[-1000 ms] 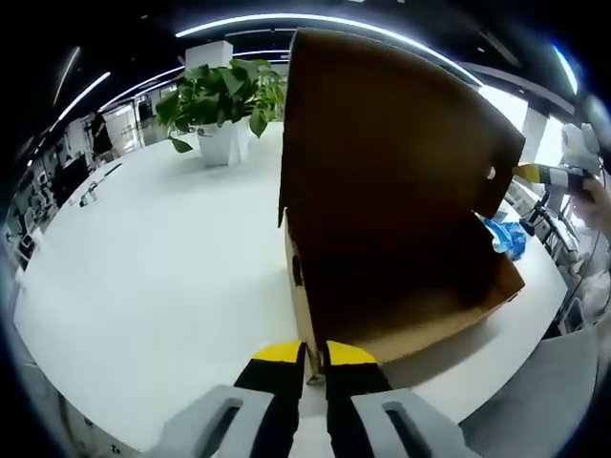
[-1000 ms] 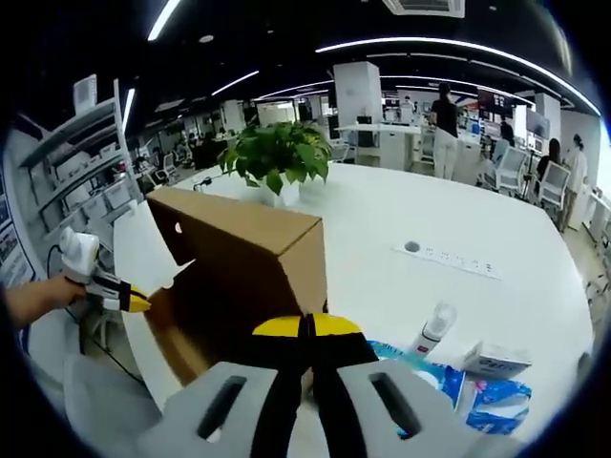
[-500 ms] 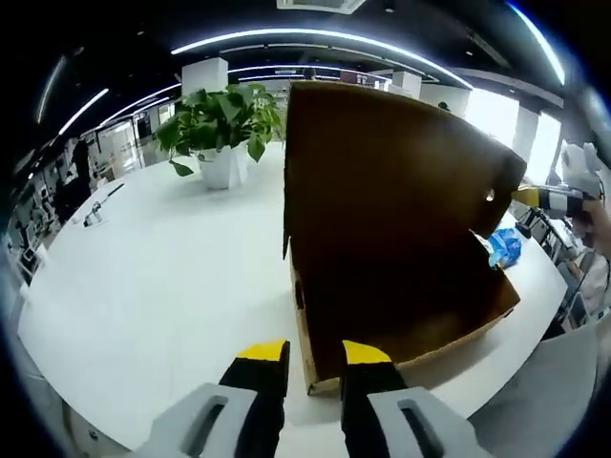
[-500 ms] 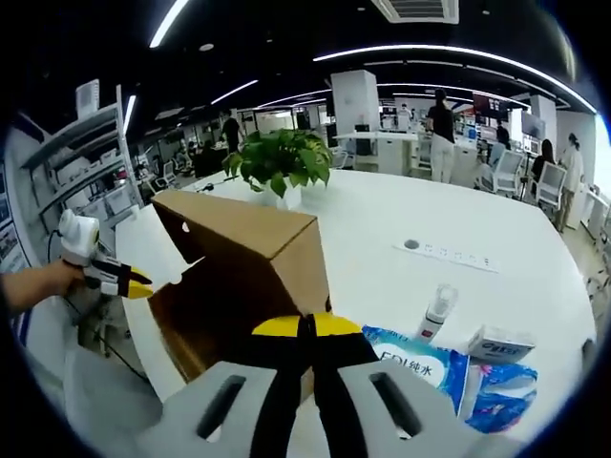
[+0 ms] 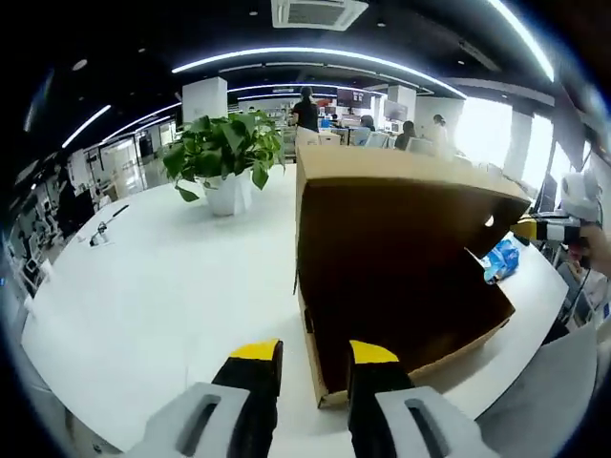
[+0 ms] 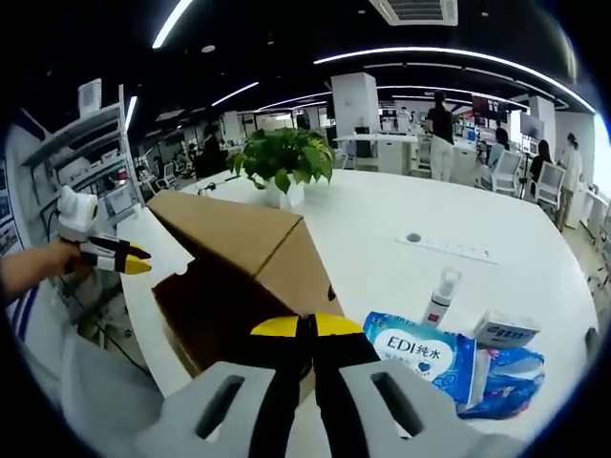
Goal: Operate the shoe box by opening the lid, removing the specified soft item, and placing it in the target area until the item is outside and the box remains undamaged.
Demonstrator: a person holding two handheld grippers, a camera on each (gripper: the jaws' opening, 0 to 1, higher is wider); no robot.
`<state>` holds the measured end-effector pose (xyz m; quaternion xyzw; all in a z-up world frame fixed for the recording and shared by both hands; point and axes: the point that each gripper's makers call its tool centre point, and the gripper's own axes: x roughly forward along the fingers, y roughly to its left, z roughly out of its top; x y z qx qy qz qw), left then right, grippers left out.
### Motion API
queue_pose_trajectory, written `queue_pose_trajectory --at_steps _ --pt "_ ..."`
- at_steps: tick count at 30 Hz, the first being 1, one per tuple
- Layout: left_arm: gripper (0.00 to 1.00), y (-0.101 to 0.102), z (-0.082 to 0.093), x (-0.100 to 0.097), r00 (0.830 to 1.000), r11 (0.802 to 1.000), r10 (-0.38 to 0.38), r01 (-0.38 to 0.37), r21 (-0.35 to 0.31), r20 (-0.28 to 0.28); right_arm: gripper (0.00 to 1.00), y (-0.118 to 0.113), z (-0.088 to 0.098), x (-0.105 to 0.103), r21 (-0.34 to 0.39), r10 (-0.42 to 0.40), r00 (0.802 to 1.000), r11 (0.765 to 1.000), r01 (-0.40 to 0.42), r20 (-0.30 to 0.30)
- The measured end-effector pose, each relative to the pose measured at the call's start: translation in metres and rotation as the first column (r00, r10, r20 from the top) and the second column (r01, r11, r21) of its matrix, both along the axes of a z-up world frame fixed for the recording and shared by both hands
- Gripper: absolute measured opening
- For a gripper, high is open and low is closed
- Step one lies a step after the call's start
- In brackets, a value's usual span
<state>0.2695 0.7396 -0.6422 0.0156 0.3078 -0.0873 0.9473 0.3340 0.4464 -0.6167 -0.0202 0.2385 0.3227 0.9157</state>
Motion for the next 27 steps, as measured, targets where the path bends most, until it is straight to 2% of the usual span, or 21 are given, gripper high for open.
queue_pose_trajectory --at_steps 9,13,19,27 --pt "0.34 0.001 0.024 0.003 0.997 0.997 -0.069 0.067 0.042 0.04 0.03 0.002 -0.008 -0.008 -0.005 0.01 1.0 1.0 -0.01 0.011" --pt "0.37 -0.008 0.03 0.005 0.992 0.993 -0.113 0.112 0.02 0.047 0.04 0.001 -0.017 -0.011 -0.009 0.007 1.0 1.0 -0.007 -0.005" --pt "0.4 -0.021 0.029 0.005 0.982 0.983 -0.183 0.182 0.035 0.034 0.05 0.001 -0.028 -0.017 -0.031 0.022 1.0 0.999 -0.022 -0.01" --pt "0.39 -0.023 0.019 0.003 0.98 0.98 -0.199 0.199 0.028 0.018 0.07 0.002 -0.034 -0.019 -0.056 0.052 0.998 0.997 -0.051 0.018"
